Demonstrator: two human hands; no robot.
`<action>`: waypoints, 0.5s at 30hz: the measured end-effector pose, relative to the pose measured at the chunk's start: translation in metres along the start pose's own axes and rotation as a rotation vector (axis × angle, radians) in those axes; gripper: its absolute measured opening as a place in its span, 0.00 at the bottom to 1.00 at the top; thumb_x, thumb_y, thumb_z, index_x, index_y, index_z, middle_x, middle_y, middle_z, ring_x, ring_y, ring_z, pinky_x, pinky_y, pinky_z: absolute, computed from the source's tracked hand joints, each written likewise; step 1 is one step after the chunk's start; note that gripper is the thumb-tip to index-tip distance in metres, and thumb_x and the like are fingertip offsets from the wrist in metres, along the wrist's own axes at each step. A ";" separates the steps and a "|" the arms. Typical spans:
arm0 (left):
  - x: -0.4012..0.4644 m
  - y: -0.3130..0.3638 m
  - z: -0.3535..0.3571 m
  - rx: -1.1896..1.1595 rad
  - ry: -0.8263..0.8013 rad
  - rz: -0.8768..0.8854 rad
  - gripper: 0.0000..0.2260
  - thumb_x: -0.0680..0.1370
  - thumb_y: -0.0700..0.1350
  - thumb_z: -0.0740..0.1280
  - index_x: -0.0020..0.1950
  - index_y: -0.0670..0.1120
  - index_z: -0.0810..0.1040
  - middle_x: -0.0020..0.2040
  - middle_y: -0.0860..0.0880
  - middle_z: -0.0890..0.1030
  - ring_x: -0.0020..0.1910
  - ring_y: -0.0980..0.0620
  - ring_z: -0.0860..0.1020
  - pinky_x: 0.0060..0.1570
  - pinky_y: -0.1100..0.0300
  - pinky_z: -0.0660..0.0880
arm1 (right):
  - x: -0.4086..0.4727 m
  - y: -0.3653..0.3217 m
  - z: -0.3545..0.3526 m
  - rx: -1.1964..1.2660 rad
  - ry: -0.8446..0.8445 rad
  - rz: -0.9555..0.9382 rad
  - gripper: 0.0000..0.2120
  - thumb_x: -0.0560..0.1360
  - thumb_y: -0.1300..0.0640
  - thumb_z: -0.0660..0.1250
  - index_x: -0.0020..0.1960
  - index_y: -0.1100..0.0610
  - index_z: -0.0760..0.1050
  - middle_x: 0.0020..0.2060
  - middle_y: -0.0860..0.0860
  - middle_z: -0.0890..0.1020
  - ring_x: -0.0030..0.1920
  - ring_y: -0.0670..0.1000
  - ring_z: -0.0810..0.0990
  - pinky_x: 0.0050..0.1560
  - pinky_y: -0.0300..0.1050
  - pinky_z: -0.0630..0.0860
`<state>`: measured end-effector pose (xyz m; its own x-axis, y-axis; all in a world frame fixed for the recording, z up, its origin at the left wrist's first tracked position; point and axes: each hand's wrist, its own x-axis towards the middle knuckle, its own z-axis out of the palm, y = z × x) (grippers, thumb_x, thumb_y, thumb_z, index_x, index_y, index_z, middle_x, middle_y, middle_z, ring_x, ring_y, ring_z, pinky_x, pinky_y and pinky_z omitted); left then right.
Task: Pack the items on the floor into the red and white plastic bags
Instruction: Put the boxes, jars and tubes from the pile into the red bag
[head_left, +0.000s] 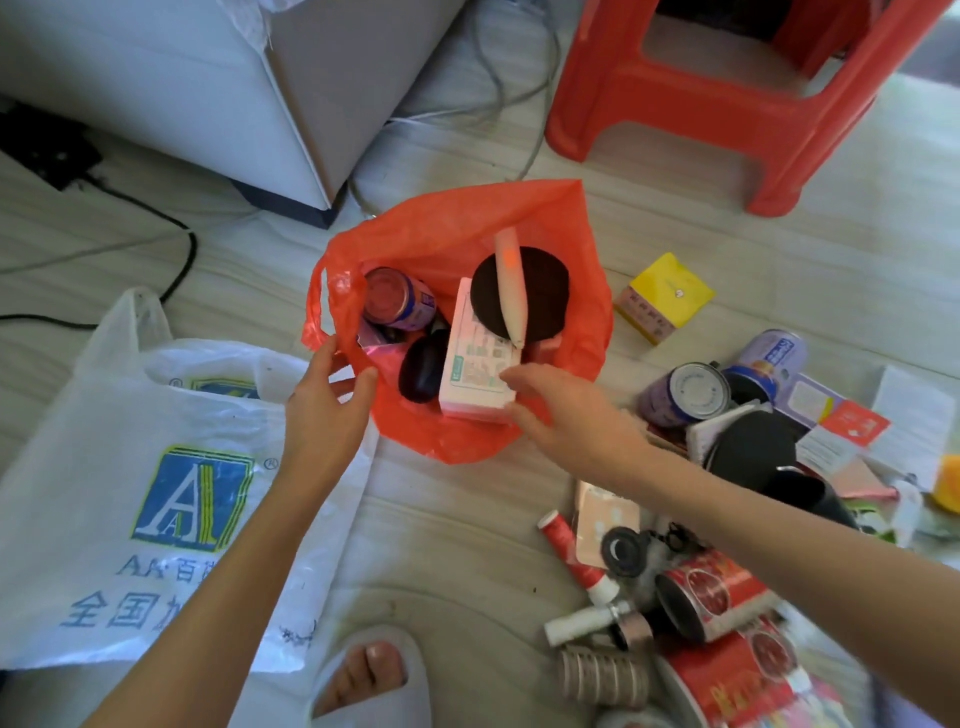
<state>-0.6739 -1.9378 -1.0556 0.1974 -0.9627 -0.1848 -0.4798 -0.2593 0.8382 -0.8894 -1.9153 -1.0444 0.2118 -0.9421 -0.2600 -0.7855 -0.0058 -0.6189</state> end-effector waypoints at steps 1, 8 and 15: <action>-0.007 0.003 0.003 -0.003 -0.024 0.004 0.17 0.78 0.42 0.62 0.67 0.48 0.69 0.55 0.55 0.75 0.49 0.53 0.77 0.40 0.71 0.69 | -0.014 0.011 -0.007 -0.105 -0.030 -0.009 0.18 0.77 0.54 0.62 0.66 0.55 0.70 0.61 0.52 0.77 0.60 0.53 0.76 0.60 0.50 0.72; -0.072 0.005 0.058 0.131 -0.237 0.332 0.16 0.75 0.38 0.62 0.63 0.42 0.72 0.56 0.49 0.73 0.54 0.52 0.74 0.49 0.70 0.70 | -0.099 0.081 -0.015 -0.250 -0.074 0.244 0.19 0.78 0.54 0.61 0.68 0.55 0.67 0.63 0.52 0.73 0.64 0.54 0.72 0.60 0.47 0.69; -0.114 -0.055 0.134 0.705 -0.894 0.668 0.31 0.57 0.36 0.75 0.59 0.42 0.72 0.57 0.40 0.78 0.52 0.41 0.80 0.41 0.55 0.80 | -0.141 0.111 0.038 -0.431 -0.106 0.239 0.19 0.65 0.51 0.73 0.54 0.56 0.77 0.46 0.52 0.81 0.45 0.55 0.81 0.39 0.47 0.77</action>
<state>-0.7847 -1.8241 -1.1499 -0.7477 -0.5680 -0.3440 -0.6574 0.5599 0.5044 -0.9845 -1.7703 -1.1042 0.0364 -0.8949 -0.4447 -0.9833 0.0473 -0.1758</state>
